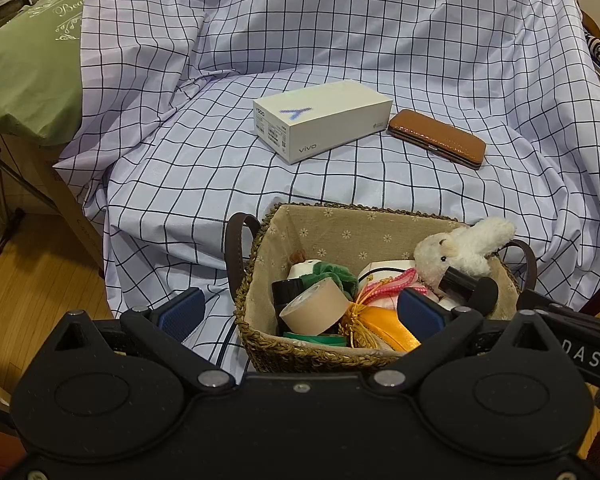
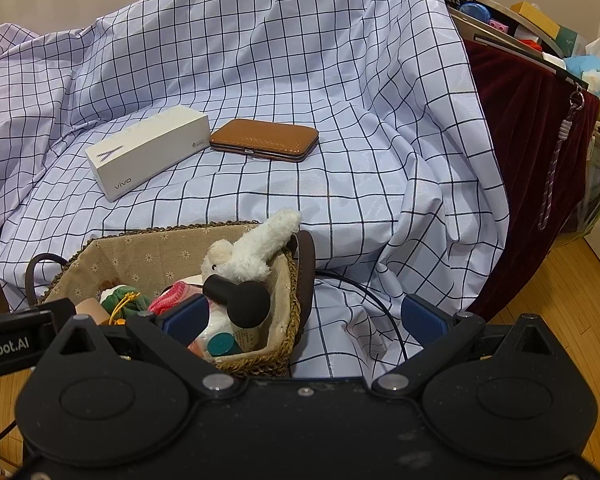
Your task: Organize soft objects
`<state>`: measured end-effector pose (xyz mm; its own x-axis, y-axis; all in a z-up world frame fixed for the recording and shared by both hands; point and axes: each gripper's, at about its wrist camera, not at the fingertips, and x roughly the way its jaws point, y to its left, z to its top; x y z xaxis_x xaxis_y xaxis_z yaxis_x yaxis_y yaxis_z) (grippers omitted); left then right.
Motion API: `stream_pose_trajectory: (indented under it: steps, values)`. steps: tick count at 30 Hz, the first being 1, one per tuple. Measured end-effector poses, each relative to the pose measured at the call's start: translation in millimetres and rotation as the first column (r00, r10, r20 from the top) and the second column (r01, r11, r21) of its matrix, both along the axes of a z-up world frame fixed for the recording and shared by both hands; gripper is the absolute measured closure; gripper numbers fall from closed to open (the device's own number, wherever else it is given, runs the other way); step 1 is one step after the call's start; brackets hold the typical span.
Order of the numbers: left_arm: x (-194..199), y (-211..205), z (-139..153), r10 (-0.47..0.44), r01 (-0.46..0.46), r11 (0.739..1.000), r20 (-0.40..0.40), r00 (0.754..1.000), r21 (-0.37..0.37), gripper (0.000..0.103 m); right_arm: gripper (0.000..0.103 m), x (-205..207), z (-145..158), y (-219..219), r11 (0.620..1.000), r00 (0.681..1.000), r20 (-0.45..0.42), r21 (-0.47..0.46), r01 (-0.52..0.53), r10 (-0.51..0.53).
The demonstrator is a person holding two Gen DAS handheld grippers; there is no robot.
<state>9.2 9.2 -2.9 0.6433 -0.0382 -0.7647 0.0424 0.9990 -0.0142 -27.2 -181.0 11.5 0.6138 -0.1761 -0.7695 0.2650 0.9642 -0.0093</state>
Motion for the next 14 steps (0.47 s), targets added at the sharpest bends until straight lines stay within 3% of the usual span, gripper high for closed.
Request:
stream_pose_trajectory:
  steps: [14]
  values:
    - [-1.0, -2.2, -1.2, -0.004, 0.004, 1.0, 0.002, 1.0, 0.007, 0.004, 0.0, -0.4, -0.4, 0.2, 1.0, 1.0, -0.003, 0.002, 0.001, -0.001]
